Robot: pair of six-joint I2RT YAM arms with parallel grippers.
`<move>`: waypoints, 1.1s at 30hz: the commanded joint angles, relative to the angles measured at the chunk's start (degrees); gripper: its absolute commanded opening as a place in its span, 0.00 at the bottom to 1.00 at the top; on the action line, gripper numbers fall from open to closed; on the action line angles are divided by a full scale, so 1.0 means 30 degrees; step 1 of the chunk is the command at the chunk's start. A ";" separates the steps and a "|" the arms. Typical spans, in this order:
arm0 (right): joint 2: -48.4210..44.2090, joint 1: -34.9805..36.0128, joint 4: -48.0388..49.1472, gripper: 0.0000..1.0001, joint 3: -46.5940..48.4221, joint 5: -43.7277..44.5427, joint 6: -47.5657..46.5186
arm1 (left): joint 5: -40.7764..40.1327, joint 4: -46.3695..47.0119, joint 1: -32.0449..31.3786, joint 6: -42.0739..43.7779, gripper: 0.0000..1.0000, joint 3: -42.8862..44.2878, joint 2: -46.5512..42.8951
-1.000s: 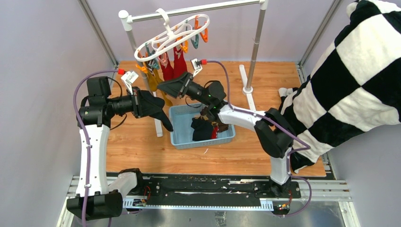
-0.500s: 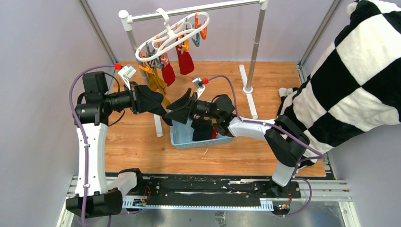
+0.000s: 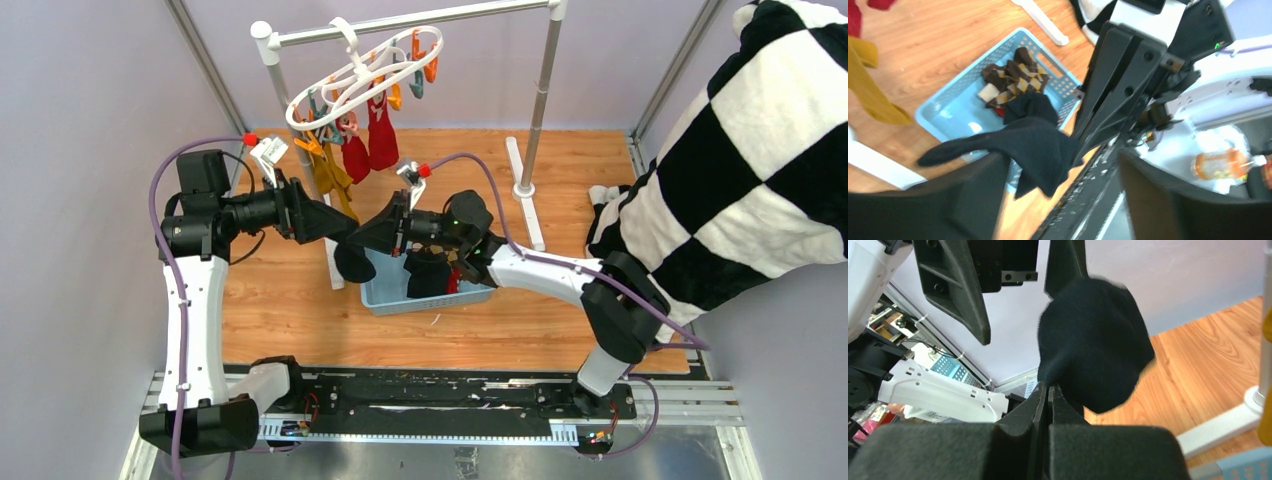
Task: Remove the socks clipped to the hanger
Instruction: Place the sock in the bin.
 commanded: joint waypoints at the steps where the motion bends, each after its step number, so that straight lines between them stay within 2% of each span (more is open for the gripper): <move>1: -0.1766 -0.1159 -0.1398 0.00 -0.1910 0.0299 -0.0509 | -0.0935 -0.0070 0.0091 -0.0268 0.97 0.0426 -0.0219; 7: -0.3297 -0.2855 -0.5846 0.00 -0.4303 0.0558 -0.1776 | -0.4041 -0.0077 0.0084 0.0535 1.00 0.0422 -0.0892; 10: -0.2415 -0.2905 -0.8751 0.00 -0.3767 0.0437 -0.3177 | -0.5394 -0.0088 0.0120 0.0671 1.00 0.0357 -0.1127; 14: -0.0369 -0.2829 -0.9279 0.01 -0.3022 0.0184 -0.3378 | -0.6323 -0.0099 0.0149 0.0480 1.00 0.0228 -0.1129; 16: 0.0492 -0.2688 -0.9826 0.10 -0.2652 0.0873 -0.3822 | -0.6683 -0.0160 0.0193 0.0394 1.00 0.0228 -0.1139; 19: 0.1155 -0.2075 -1.1381 0.37 -0.2010 0.3006 -0.5566 | -0.7075 -0.0317 0.0334 0.0367 1.00 0.0345 -0.1065; 21: 0.1319 -0.1807 -1.2477 0.50 -0.1344 0.3873 -0.6402 | -0.7213 -0.0419 0.0554 0.0364 1.00 0.0442 -0.0975; 25: -0.0015 -0.1878 -1.3552 0.60 -0.1196 0.5011 -0.7044 | -0.7159 -0.0531 0.1201 0.0468 1.00 0.0480 -0.0786; 29: -0.1089 -0.2216 -1.4922 0.60 -0.0377 0.4314 -0.6682 | -0.7040 -0.0531 0.1864 0.0573 1.00 0.0447 -0.0638; 33: -0.0356 -0.2214 -1.3552 0.49 -0.0105 0.2347 -0.4897 | -0.6732 -0.0531 0.2388 0.0504 1.00 0.0423 -0.0534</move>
